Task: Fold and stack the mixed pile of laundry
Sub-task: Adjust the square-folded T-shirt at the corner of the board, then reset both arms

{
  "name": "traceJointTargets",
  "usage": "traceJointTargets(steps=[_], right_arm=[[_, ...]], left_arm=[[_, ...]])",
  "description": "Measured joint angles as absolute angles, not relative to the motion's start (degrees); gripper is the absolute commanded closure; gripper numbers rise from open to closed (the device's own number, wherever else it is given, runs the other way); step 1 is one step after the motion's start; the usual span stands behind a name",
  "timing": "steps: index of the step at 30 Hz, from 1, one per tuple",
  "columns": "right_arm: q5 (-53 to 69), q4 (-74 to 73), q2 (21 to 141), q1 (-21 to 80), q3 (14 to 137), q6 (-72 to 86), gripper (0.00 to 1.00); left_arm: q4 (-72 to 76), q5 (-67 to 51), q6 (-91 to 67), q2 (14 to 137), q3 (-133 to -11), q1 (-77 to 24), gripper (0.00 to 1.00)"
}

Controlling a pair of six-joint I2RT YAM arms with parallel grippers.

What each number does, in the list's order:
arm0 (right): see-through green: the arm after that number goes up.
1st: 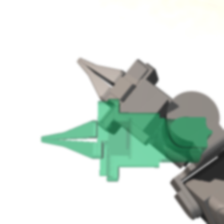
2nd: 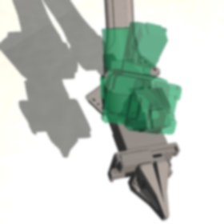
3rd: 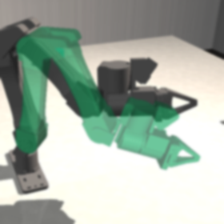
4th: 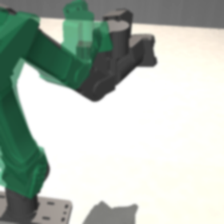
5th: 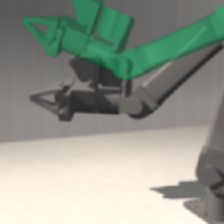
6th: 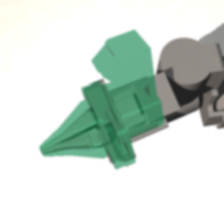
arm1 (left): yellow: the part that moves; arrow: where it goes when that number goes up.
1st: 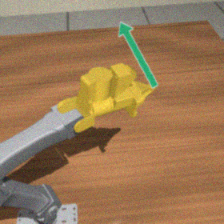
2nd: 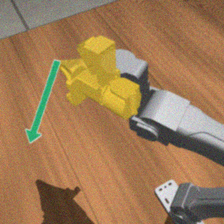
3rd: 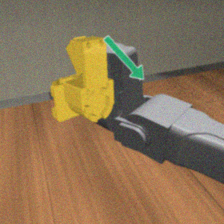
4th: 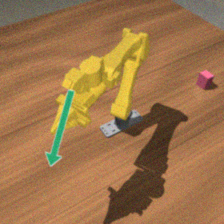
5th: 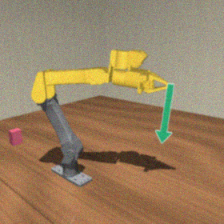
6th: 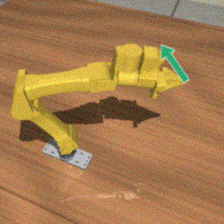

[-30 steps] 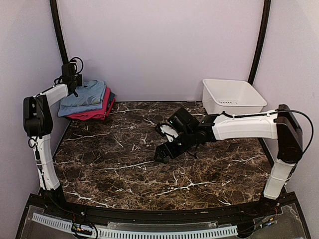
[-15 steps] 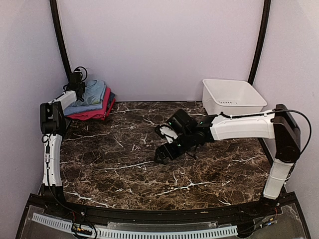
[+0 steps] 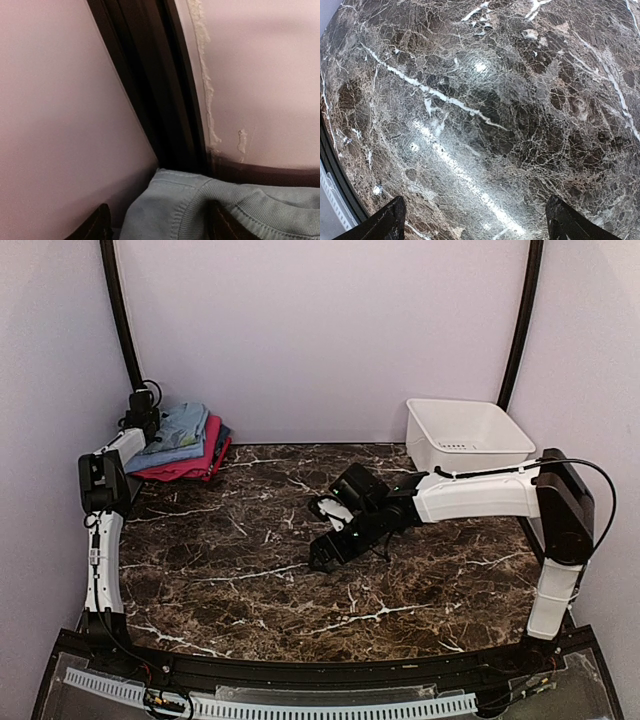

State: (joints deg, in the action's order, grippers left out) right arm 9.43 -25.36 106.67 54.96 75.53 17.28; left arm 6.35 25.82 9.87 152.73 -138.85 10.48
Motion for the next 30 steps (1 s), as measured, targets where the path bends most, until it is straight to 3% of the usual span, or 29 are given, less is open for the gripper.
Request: traceJointTargets(steps=[3, 8, 22, 30], right_arm=[[9.4, -25.3, 106.5, 55.0, 75.5, 17.5, 0.06], [9.0, -25.3, 102.9, 55.0, 73.7, 17.9, 0.05], [1.1, -25.7, 83.4, 54.9, 66.0, 17.6, 0.02], [-2.8, -26.3, 73.6, 51.3, 65.4, 16.4, 0.01]], left_arm=[[5.2, 22.2, 8.5, 151.8, -138.4, 10.6, 0.25], [1.9, 17.9, 7.5, 146.8, -136.4, 9.9, 0.03], [-1.9, 19.0, 10.5, 118.1, -132.9, -1.3, 0.01], [-18.5, 17.5, 4.4, 108.4, -132.8, -5.5, 0.01]])
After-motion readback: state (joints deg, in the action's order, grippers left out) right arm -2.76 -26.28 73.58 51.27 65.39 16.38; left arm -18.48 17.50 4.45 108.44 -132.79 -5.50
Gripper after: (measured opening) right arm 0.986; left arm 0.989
